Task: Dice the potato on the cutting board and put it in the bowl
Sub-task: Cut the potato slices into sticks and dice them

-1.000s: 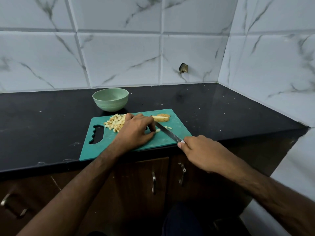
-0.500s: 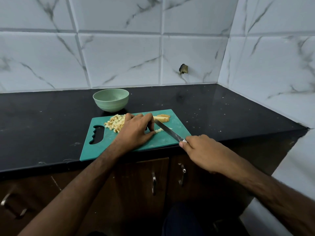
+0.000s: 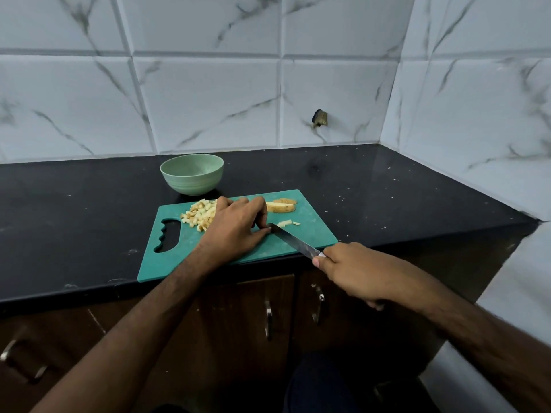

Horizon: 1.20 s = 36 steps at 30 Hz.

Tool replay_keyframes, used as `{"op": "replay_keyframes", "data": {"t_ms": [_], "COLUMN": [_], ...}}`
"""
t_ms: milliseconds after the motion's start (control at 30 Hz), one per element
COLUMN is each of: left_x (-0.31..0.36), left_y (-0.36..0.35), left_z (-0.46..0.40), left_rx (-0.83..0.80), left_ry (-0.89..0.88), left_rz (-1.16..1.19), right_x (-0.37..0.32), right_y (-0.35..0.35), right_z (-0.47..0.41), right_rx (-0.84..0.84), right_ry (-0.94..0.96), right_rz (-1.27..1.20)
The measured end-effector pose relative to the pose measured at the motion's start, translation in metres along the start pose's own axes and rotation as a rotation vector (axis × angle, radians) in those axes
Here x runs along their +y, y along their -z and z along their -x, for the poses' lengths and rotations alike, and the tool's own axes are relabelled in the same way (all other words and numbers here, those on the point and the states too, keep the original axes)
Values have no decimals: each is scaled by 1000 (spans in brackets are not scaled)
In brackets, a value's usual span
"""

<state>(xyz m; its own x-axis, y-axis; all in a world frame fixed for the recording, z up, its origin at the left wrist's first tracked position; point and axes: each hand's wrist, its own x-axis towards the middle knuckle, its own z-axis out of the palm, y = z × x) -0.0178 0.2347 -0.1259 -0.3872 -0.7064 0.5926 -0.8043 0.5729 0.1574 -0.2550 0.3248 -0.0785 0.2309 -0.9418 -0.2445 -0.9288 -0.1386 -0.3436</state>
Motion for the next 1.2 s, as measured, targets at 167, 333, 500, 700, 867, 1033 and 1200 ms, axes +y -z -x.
{"op": "replay_keyframes", "data": {"t_ms": [167,333,500,700,867,1033,1200], "left_x": [0,-1,-3,-3,2,-20,-45], "left_y": [0,-3,-5,-7,-13,-6,9], "left_z": [-1,-1,-3,-19,-40,-31,-24], "left_rx": [-8,-9,2,-266,-405,-221,-99], "left_ry": [38,51,15,-302,-446,-495,-353], "left_rz": [-6,-67,-161,-86,-117,-234,-327], "right_x": [6,20,45,50,51,53,52], "right_y": [34,52,40,26,20,15,12], "right_z": [9,-7,-56,-108,-135,-139,-138], "right_rx": [-75,100,176,388,478,471,458], "right_ry": [-11,39,96,156,163,194,217], "right_rz": [-6,-108,-635,-1046,-1181,-1172,-1085]}}
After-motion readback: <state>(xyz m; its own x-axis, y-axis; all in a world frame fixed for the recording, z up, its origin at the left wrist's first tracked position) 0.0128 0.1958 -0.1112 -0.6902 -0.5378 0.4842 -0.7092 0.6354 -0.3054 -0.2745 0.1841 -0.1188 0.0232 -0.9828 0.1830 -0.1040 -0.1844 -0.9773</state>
